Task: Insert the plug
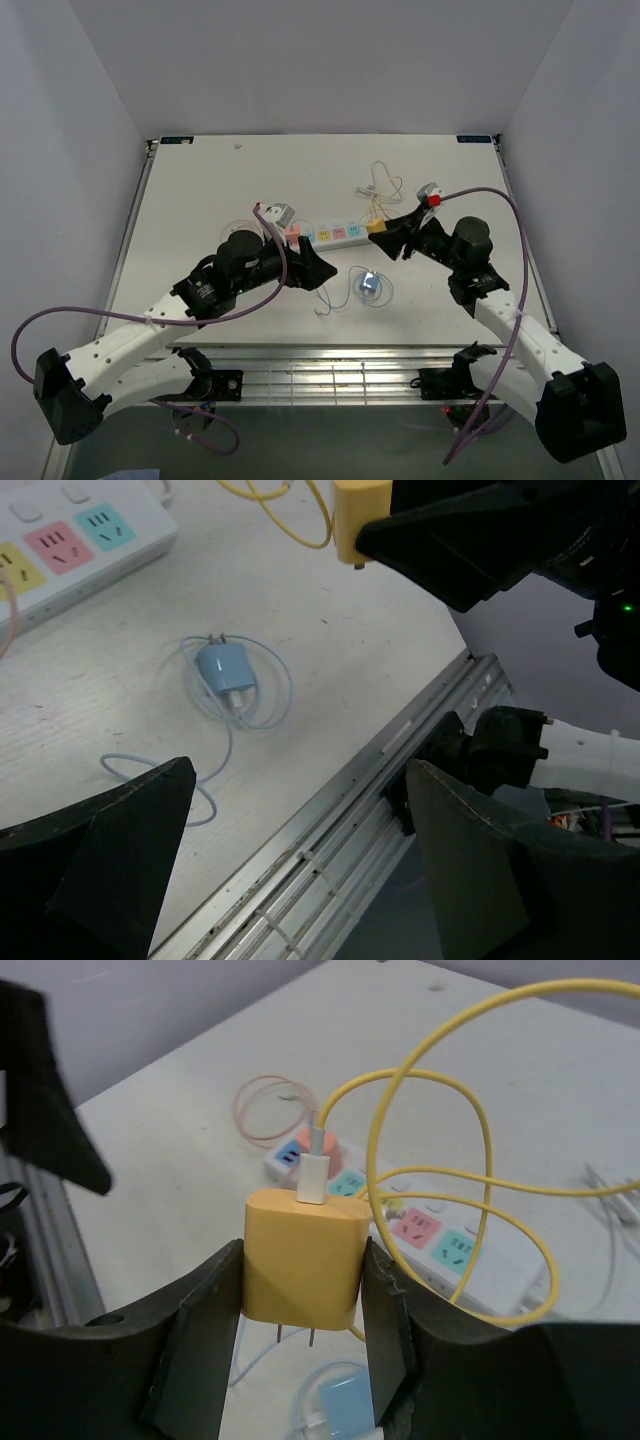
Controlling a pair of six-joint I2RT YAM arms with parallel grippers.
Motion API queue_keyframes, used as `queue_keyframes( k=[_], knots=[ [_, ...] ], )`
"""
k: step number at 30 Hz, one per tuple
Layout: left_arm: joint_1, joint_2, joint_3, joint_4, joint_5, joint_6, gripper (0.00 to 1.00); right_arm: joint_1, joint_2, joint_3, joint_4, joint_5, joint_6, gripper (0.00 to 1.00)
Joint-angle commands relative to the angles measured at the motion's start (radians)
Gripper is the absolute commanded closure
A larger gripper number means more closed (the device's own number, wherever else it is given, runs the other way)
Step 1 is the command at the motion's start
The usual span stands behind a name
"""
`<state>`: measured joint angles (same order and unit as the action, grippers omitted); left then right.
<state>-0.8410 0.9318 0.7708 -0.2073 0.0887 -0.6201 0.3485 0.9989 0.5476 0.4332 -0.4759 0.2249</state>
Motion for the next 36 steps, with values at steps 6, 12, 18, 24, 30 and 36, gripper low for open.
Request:
queue_keyframes(
  k=[6,12,18,24,30,36],
  knots=[
    [-0.004,0.087,0.041,0.232,0.221,-0.043,0.02,0.056,-0.187,-0.067,-0.059,-0.378,-0.266,0.76],
    [-0.004,0.191,0.076,0.272,0.212,-0.081,0.02,0.101,-0.215,-0.086,-0.067,-0.351,-0.286,0.76],
    [-0.010,0.205,0.050,0.362,0.123,-0.191,0.08,0.135,-0.221,-0.092,-0.073,-0.296,-0.288,0.76],
    [-0.024,0.245,0.074,0.350,0.052,-0.202,0.36,0.175,-0.232,-0.083,-0.071,-0.241,-0.283,0.77],
    [-0.053,0.291,0.099,0.348,0.060,-0.182,0.66,0.187,-0.226,-0.072,-0.086,-0.187,-0.268,0.77],
    [-0.070,0.318,0.120,0.348,0.072,-0.161,1.00,0.201,-0.200,-0.034,-0.175,-0.126,-0.268,0.73]
  ],
)
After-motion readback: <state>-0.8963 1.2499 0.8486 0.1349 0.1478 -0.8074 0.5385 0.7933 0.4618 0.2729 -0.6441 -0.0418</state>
